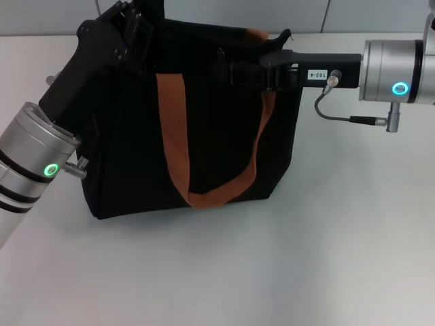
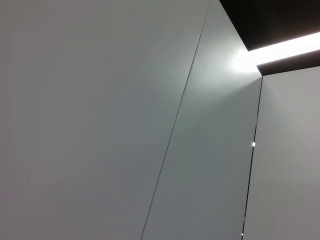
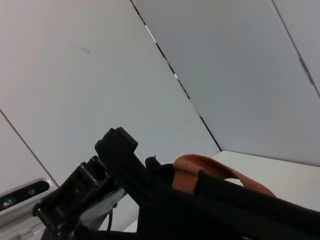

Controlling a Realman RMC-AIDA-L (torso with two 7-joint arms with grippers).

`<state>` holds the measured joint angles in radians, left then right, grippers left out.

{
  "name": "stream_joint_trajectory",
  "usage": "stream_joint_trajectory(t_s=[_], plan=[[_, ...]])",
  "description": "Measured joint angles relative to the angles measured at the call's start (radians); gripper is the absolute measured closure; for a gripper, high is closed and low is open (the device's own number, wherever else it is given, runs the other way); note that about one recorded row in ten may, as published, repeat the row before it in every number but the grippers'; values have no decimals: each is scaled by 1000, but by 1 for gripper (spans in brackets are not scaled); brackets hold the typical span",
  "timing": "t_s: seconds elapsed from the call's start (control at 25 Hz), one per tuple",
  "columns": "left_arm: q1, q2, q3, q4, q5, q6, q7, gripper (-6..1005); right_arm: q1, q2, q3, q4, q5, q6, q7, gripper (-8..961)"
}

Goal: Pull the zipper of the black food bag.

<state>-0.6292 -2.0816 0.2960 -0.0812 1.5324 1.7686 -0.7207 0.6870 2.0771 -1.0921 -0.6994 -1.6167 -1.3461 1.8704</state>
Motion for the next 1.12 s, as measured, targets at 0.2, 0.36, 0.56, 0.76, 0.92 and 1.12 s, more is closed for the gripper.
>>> stream_joint_trajectory(t_s=[0.2, 0.36, 0.56, 0.76, 0.92, 1.12], plan=[[-3, 0, 0, 0, 0, 0, 0, 911, 3, 1, -2, 0, 0, 6, 1, 657], [-3, 0, 0, 0, 0, 0, 1, 910, 11, 1, -8, 0, -4, 6, -9, 799], [-4, 0, 0, 0, 0, 3, 1, 910, 13, 1, -6, 0, -6, 6, -9, 918], [-6, 0, 1, 0, 0, 6, 1, 909, 14, 2, -6, 0, -8, 19, -7, 954], [-6, 0, 2, 0, 0, 7, 1, 909, 14, 1, -10, 1, -9, 30, -4, 952], [-6, 0, 3, 0, 0, 8, 1, 909, 19, 0, -11, 2, -10, 27, -3, 949]])
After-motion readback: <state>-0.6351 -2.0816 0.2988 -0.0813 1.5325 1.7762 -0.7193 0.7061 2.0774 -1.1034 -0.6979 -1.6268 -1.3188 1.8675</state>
